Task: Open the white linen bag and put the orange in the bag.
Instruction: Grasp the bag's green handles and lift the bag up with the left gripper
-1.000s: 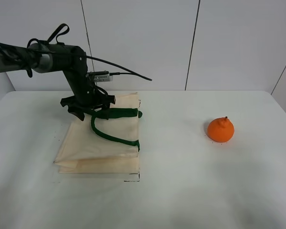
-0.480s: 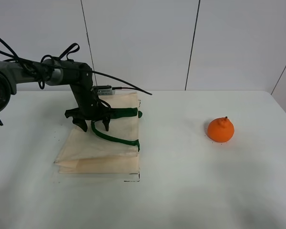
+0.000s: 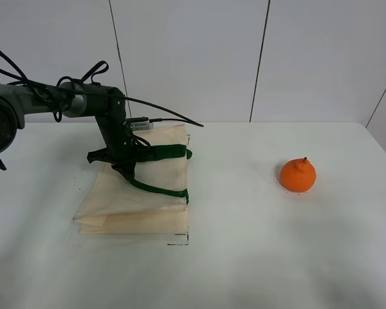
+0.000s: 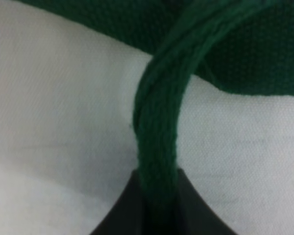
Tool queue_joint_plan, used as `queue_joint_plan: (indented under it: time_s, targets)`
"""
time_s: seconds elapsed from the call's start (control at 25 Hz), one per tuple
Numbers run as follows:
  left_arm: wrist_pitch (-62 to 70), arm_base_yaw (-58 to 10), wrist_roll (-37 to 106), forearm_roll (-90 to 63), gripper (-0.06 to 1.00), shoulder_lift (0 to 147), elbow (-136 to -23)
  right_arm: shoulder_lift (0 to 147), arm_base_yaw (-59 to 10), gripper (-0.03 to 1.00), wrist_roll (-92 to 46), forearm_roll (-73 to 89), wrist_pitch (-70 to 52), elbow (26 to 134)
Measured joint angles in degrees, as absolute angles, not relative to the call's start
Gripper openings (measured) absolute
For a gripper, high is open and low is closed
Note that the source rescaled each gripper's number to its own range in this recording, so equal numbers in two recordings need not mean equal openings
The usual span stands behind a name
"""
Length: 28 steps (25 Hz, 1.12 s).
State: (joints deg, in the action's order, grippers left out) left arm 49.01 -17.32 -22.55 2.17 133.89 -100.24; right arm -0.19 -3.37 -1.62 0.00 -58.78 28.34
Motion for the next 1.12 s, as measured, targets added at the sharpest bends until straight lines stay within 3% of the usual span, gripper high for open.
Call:
queue_joint_plan:
  time_s: [0.24,0.6,0.92,1.12]
  targets:
    - [52.81,-17.32,-22.68,2.35,0.00,130.91,-102.81,-0.19,-3.37,1.00,-1.62,0.00,-58.78,28.34]
    - [66.64,-17.32,-14.31,-0.65,0.00,121.75,-118.92,-0.19,-3.37,1.00,-1.62,0.00,-58.78,28.34]
    - [68.24,-17.32,-12.15,-1.27,0.00,115.40,-126.91,0.08,-3.37,1.00,-1.62,0.00,-58.78,28.34]
    - [68.24,-17.32,-12.04,-1.21,0.00,111.14,-126.91,12.26,-3.37,1.00,-1.62,0.00,-55.87,30.60]
